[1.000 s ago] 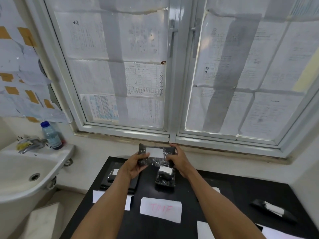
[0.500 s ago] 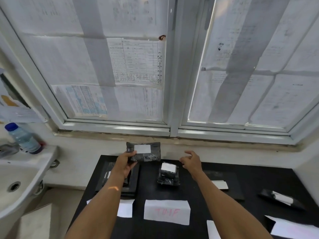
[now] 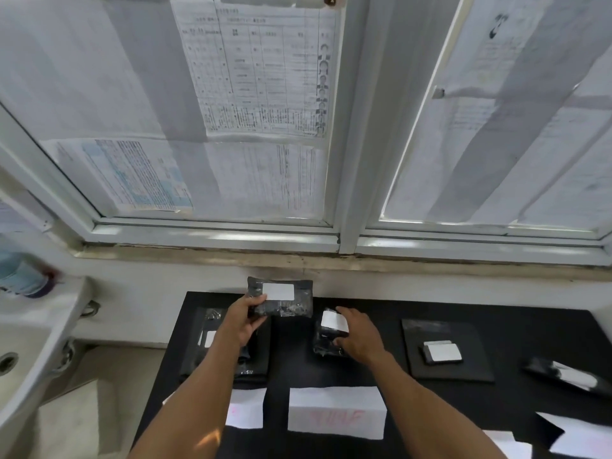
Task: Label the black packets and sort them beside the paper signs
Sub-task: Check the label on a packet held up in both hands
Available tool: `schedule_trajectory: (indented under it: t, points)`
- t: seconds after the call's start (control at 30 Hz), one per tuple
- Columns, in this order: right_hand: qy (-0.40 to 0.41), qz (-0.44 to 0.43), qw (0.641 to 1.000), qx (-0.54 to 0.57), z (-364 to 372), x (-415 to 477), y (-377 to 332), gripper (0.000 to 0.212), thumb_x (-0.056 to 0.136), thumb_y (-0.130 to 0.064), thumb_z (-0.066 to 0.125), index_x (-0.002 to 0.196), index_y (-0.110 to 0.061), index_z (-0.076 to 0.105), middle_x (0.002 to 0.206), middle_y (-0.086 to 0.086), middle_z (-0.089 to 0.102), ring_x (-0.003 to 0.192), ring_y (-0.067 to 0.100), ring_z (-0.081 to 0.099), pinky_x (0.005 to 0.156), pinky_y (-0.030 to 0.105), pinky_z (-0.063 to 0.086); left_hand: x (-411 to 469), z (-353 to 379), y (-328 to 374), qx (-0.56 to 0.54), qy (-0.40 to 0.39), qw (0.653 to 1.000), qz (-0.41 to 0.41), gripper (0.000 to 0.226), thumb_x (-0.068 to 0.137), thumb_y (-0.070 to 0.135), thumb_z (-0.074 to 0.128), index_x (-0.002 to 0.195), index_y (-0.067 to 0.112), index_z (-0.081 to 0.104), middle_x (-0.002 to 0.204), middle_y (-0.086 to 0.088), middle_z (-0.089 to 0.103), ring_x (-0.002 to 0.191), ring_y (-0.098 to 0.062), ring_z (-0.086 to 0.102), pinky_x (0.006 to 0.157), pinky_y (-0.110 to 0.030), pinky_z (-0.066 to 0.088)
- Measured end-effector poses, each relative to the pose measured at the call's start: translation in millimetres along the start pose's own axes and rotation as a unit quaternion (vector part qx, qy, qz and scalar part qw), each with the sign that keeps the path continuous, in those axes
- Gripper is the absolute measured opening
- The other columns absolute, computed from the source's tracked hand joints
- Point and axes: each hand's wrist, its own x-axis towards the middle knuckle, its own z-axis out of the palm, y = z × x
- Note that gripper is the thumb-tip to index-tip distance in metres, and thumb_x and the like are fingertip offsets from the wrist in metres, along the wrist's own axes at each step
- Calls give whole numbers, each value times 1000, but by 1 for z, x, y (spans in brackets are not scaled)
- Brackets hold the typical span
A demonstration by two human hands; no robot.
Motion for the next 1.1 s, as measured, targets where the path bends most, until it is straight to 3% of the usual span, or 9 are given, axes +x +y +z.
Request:
schedule_trajectory:
  t: [0.2,0.3,0.47,0.63,0.77,1.0,1.1]
  points:
    - [125,40,985,112,-21,1,11,67,74,-27,77,134,-15,49,126,9,55,114,26,53,95,33,44,8,-6,0,-6,15,1000,-3,14,85,0,60,95,9,62,92,-6,65,86,-18,61,72,-30,49]
    - [156,81,978,116,-38,-2,25,68,70,-29,79,131,-15,50,121,11,57,111,28,54,91,36,47,10,-7,-5,-9,21,1000,-9,12,85,0,60,94,8,62,90,-6,64,84,-18,61,73,-30,49]
    - [139,130,976,107,-41,-8,44,70,69,-29,80,130,-14,50,122,12,55,111,29,54,91,41,49,16,-2,-15,-2,25,999,-24,13,85,1,59,95,8,61,83,-6,61,78,-17,59,90,-36,47]
    - [126,151,975,99,-25,-10,51,73,69,-31,78,132,-16,45,122,10,52,113,30,51,91,42,49,20,4,-22,-2,20,999,-38,15,84,1,60,98,8,61,91,-8,65,83,-19,61,89,-35,49]
    - [106,179,975,77,-14,-5,55,69,70,-26,76,131,-14,45,125,14,50,120,34,45,94,42,46,24,2,-25,-3,29,999,-40,14,83,1,61,95,9,61,93,-8,66,85,-20,62,78,-32,50]
    - [41,206,977,46,5,-3,64,67,75,-25,69,135,-12,40,132,17,47,121,36,46,98,42,45,31,-6,-24,-4,40,998,-46,16,83,1,61,97,9,61,96,-9,65,89,-21,62,87,-35,48]
    - [81,170,982,-5,8,-2,60,82,74,-32,66,146,-18,30,147,15,33,137,36,29,106,48,38,32,-8,-24,-7,41,998,-41,21,83,1,61,103,7,60,97,-9,65,89,-21,62,86,-35,48]
